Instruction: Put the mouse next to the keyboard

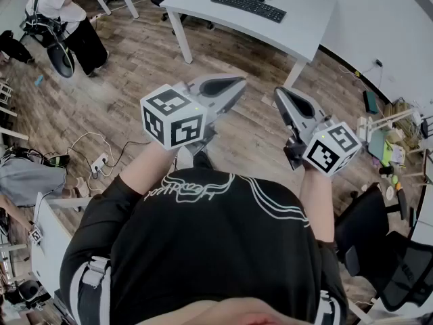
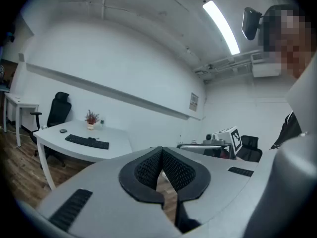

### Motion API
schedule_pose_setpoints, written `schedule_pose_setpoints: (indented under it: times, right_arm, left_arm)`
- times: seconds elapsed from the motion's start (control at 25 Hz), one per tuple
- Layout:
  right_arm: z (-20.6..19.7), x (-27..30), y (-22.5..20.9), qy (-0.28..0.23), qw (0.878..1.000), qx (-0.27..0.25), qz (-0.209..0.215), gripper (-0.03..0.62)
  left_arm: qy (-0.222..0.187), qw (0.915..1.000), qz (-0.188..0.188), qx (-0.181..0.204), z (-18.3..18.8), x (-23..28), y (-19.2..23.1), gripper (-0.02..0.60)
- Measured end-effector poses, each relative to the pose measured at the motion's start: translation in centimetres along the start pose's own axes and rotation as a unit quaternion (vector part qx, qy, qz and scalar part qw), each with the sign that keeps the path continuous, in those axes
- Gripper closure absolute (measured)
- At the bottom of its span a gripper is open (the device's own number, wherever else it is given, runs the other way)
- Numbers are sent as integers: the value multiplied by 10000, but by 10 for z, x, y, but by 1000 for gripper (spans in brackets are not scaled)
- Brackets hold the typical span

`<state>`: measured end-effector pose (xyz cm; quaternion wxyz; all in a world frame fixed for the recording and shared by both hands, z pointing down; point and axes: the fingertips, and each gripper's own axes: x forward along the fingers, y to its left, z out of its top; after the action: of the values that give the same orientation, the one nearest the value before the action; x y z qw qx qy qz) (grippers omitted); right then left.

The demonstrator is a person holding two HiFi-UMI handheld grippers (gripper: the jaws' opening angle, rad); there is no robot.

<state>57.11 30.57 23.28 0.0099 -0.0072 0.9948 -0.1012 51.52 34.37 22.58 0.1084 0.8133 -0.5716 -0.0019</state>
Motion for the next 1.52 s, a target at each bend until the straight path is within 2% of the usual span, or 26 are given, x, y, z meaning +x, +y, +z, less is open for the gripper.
schedule_pose_setpoints:
  times: [0.52, 0.72, 0.84, 1.0, 1.16, 1.36, 1.52]
  right_arm:
    - [12, -25, 15, -134, 9997, -48, -191, 585]
    - [21, -22, 9, -394, 9989, 139, -208, 583]
    - [19, -4, 5, -336, 9992, 148, -174, 583]
    - [10, 34, -2, -97, 9999, 45, -130, 583]
    - [6, 85, -17, 26, 9999, -120, -70, 583]
    - [-11, 175, -56, 317, 9995, 19, 38, 583]
    - [-35, 261, -90, 578, 9982, 180, 5, 583]
  left_arm:
    - [21, 9994, -231, 240, 12, 4, -30, 575]
    - [-11, 9994, -289, 175, 13, 5, -21, 575]
    - [-11, 9996, -256, 127, 10, 3, -3, 575]
    - [-105, 9994, -237, -219, 10, -2, 36, 575]
    - [-173, 9983, -181, -520, 12, -2, 94, 575]
    - [80, 9980, 21, -619, 7, 5, 195, 575]
    - [226, 9959, 37, -879, 0, 8, 287, 575]
